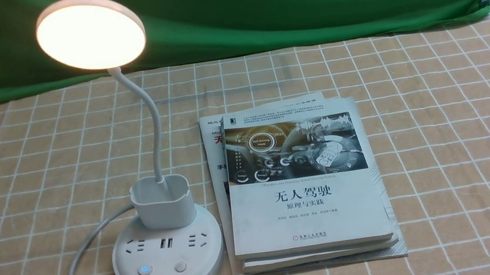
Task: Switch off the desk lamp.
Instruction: Use the left arm to press the button switch on the lamp holder
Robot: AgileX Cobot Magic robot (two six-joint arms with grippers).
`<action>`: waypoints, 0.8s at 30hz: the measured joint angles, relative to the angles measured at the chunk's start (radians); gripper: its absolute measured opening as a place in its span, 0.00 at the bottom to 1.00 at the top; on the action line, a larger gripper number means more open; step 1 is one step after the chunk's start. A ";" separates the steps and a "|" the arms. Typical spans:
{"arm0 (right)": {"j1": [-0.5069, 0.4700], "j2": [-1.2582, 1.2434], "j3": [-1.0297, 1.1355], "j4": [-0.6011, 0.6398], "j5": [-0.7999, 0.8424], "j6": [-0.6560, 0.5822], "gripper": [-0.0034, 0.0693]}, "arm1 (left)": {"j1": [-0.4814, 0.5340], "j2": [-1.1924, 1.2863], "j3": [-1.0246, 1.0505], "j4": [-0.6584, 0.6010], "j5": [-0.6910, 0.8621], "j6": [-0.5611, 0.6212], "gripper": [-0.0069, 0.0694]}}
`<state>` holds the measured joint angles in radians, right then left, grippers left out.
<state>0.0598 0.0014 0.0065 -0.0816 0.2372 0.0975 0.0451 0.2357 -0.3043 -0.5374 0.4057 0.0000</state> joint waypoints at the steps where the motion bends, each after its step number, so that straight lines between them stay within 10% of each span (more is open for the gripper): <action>1: 0.000 0.000 0.000 0.000 0.000 0.000 0.38 | 0.000 0.064 -0.051 0.038 0.091 0.011 0.10; 10: 0.000 0.000 0.000 0.000 0.000 0.000 0.38 | -0.040 0.580 -0.332 0.131 0.436 0.180 0.10; 24: 0.000 0.000 0.000 0.000 0.000 0.000 0.38 | -0.459 1.115 -0.636 0.330 0.558 0.052 0.10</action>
<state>0.0598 0.0014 0.0065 -0.0816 0.2372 0.0975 -0.4143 1.3507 -0.9402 -0.2076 0.9635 0.0524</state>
